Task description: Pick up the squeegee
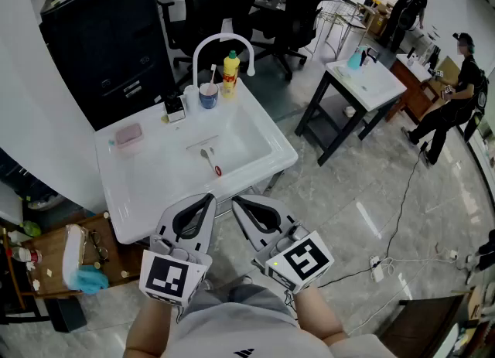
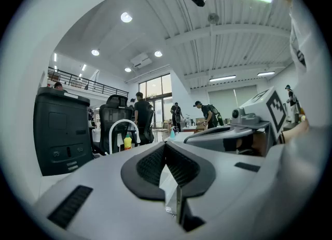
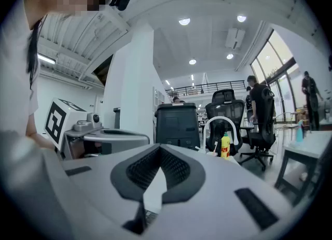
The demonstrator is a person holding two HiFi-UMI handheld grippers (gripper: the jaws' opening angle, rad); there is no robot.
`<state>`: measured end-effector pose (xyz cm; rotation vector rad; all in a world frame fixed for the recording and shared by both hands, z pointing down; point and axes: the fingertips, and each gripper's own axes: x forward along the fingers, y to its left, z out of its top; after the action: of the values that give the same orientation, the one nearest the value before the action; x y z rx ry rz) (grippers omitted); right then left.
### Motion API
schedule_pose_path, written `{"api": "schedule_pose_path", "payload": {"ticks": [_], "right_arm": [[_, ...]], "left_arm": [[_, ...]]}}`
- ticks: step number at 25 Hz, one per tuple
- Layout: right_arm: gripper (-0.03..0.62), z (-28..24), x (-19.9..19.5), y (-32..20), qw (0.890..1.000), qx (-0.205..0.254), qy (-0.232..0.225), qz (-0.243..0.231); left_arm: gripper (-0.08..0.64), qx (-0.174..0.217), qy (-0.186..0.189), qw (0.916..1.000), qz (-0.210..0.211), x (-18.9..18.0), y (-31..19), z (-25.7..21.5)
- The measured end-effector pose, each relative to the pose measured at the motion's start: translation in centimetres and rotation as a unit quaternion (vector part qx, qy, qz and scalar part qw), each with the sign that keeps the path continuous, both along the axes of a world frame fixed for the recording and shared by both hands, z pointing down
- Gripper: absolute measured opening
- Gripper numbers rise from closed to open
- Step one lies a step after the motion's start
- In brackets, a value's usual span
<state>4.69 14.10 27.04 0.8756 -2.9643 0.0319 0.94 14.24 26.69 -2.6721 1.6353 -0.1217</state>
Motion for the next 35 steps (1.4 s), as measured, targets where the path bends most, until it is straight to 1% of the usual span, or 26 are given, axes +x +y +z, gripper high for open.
{"api": "schedule_pose_path", "payload": {"ticks": [13, 19, 22, 25, 28, 30, 35], "right_arm": [[0.008, 0.4, -2.2, 0.9, 1.000, -0.008, 0.010, 0.009], [0.008, 0.5, -3.5, 1.3, 1.000, -0.007, 0.013, 0.017], [0.008, 0.6, -4.0, 1.4, 1.000, -0.012, 0.008, 0.023], [0.008, 0.6, -4.3, 1.4, 0.999, -0.019, -0.005, 0.034], [0.009, 0.7, -4.6, 1.4, 0.999, -0.015, 0.006, 0.050], [0.009, 0.9, -4.9, 1.4, 0.998, -0.012, 0.014, 0.058], [0.009, 1.5, -4.8, 0.9, 0.997, -0.018, 0.012, 0.071]], "left_arm": [[0.012, -0.011, 0.011, 0.9999, -0.002, -2.8, 1.0, 0.8], [0.012, -0.009, 0.011, 0.9999, 0.001, -4.3, 1.3, 1.2], [0.012, -0.004, 0.012, 0.9999, 0.006, -5.0, 1.3, 1.3], [0.012, -0.014, 0.011, 0.9998, 0.013, -5.5, 1.3, 1.6], [0.012, -0.007, 0.009, 0.9996, 0.027, -6.1, 1.2, 1.8], [0.012, -0.006, 0.015, 0.9994, 0.032, -6.4, 0.9, 1.9], [0.012, -0.017, 0.024, 0.9987, 0.041, -6.5, 0.2, 2.8]]}}
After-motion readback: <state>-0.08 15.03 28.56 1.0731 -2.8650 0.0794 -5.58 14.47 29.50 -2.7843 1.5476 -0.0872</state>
